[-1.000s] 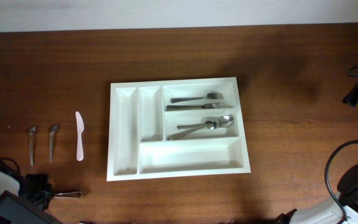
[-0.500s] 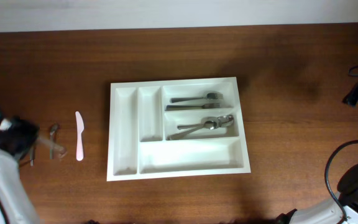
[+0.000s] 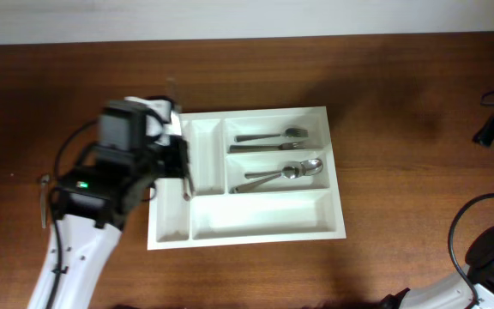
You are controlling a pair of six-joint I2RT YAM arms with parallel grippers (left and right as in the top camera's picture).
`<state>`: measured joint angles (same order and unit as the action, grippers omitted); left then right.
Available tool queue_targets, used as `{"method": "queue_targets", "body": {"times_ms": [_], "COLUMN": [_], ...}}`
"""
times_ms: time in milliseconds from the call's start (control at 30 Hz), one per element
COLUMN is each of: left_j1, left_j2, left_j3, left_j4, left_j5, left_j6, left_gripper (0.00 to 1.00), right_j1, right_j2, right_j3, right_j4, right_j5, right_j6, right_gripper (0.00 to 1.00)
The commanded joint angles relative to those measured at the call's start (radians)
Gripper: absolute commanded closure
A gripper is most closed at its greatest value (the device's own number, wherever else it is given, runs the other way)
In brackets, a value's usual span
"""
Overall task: Pack container
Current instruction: 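Lift the tongs and carry them over the tray, then lower the tongs into the bottom compartment and open the left gripper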
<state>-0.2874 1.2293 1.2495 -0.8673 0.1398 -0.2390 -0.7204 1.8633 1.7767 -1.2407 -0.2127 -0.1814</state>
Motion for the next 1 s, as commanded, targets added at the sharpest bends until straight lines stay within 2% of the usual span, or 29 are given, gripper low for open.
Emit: {"method": "queue_targets", "body": {"times_ms": [0, 133, 433, 633, 967], "left_j1": [-0.117, -0.212, -0.263, -0.298, -0.41], "left_j2": [-0.009, 0.006, 0.05, 0.08, 0.185], "left_j3": [0.014, 0.013, 0.013, 0.013, 0.012], "left_j4": [0.003, 0.008, 0.022, 0.022, 0.0], "left_j5": [-0.14, -0.171, -0.165, 0.023, 0.032], "left_j6": [0.151, 0.28, 0.329, 0.58, 0.844], "left_gripper": [0.89, 0.88, 0.88, 0.78, 0.78], "right_j1": [0.001, 0.001, 0.001, 0.001, 0.001], "right_j2": [-0.022, -0.022, -0.022, -0.022, -0.022], "right_j3": [-0.006, -0.006, -0.006, -0.006, -0.006], "right_j4": [0.0, 0.0, 0.0, 0.0, 0.0], "right_j5": [-0.012, -0.012, -0.012, -0.012, -0.012], "right_j6": [0.007, 0.007, 0.007, 0.007, 0.007], "right_gripper": [0.01, 0.01, 0.01, 0.01, 0.01]}}
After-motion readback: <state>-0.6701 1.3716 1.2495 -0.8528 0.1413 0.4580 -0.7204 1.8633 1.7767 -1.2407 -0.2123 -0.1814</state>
